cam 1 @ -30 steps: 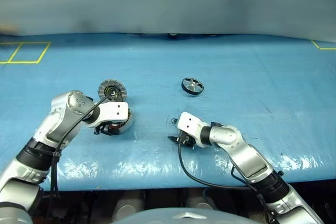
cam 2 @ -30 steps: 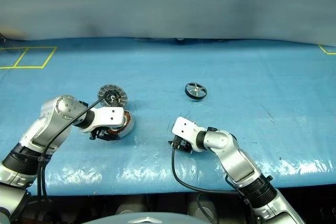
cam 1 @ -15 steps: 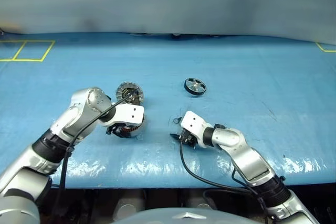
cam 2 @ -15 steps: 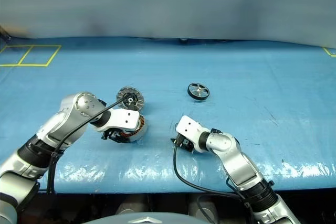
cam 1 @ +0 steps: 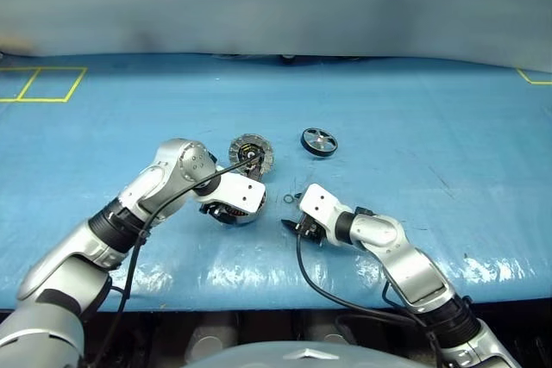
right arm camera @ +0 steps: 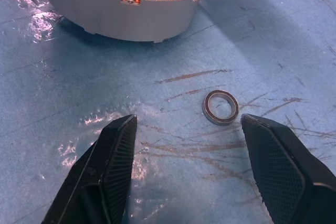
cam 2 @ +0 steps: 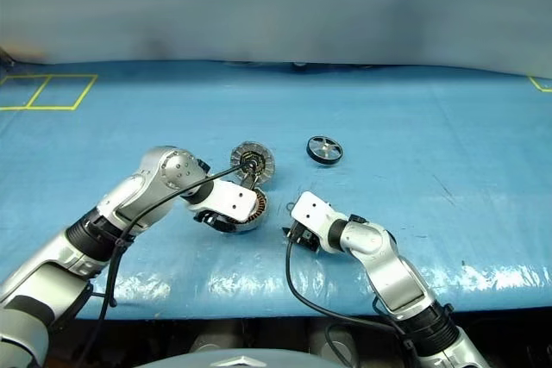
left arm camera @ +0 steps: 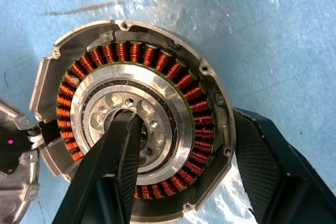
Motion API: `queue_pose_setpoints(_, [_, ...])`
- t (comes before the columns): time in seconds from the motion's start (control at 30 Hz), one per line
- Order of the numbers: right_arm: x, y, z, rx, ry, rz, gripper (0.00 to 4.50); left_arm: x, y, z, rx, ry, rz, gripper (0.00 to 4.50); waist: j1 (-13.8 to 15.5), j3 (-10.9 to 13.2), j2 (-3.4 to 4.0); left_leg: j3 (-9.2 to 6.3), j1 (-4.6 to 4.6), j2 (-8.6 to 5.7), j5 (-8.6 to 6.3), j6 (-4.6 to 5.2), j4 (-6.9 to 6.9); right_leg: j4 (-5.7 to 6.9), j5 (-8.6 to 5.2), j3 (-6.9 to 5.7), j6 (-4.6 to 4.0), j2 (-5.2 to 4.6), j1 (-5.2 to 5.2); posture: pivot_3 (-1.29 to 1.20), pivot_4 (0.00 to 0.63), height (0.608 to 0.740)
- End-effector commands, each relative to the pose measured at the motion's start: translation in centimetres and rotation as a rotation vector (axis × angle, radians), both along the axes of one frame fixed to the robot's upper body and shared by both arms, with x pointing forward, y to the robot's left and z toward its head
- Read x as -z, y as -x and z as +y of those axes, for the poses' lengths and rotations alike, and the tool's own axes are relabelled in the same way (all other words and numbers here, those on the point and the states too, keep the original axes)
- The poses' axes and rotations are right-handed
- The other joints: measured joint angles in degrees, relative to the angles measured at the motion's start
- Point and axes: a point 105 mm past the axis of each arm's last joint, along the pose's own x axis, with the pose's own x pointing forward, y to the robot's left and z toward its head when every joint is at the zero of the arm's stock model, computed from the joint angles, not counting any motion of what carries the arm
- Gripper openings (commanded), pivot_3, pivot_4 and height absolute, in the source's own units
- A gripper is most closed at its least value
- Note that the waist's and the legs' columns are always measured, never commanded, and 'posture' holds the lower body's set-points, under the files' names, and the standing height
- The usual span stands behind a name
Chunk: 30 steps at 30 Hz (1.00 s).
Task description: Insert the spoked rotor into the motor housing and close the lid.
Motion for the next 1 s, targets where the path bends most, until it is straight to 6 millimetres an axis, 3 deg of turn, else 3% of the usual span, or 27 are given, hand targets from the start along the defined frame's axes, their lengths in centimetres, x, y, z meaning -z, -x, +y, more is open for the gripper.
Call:
queue_pose_setpoints(0.03, [-0.9, 0.1, 0.4, -0.010, -0.040, -0.023, 3.32, -0.2, 0.4, 0.3, -0.088, 0.050, 0.027, 3.08, -0.24, 0.00, 0.00, -0.02, 0.00, 0.01, 0.00, 0.00, -0.01, 0.00, 0.00, -0.01, 0.00, 0.01, 0.01, 0.00, 0.150, 0.740])
queue_pose_setpoints(0.27, [-1.1, -0.1, 1.0, -0.020, -0.099, -0.002, 3.32, -1.8, 1.8, 1.7, -0.209, 0.113, 0.053, 3.08, -0.70, 0.09, -0.12, -0.01, -0.04, 0.05, 0.00, 0.00, -0.05, 0.00, 0.00, 0.02, 0.00, 0.04, -0.07, 0.00, 0.150, 0.740])
queue_pose_setpoints(0.47, [-1.1, -0.2, 1.2, -0.002, -0.145, 0.012, 3.32, -2.7, 1.4, 3.7, -0.343, 0.173, 0.007, 3.08, -0.61, 0.14, -0.18, -0.01, -0.07, 0.05, 0.00, 0.00, -0.08, -0.02, 0.00, 0.03, -0.01, 0.01, -0.12, 0.00, 0.150, 0.740])
queue_pose_setpoints(0.73, [-0.9, -1.3, 0.8, 0.135, -0.256, 0.006, 3.32, -4.9, 1.2, 6.0, -0.460, 0.450, -0.118, 3.08, -0.28, 0.17, -0.22, -0.01, -0.10, 0.07, 0.00, -0.01, -0.10, -0.06, 0.00, 0.06, -0.01, -0.12, -0.16, 0.00, 0.150, 0.740])
queue_pose_setpoints(1.0, [0.3, -1.5, 0.4, 0.195, -0.266, 0.006, 3.32, -3.1, 3.6, 8.2, -0.617, 0.668, -0.174, 3.08, -0.16, 0.17, -0.22, 0.03, -0.10, 0.08, 0.00, -0.05, -0.37, -0.21, 0.01, 0.23, -0.02, -0.41, -0.28, 0.00, 0.150, 0.740])
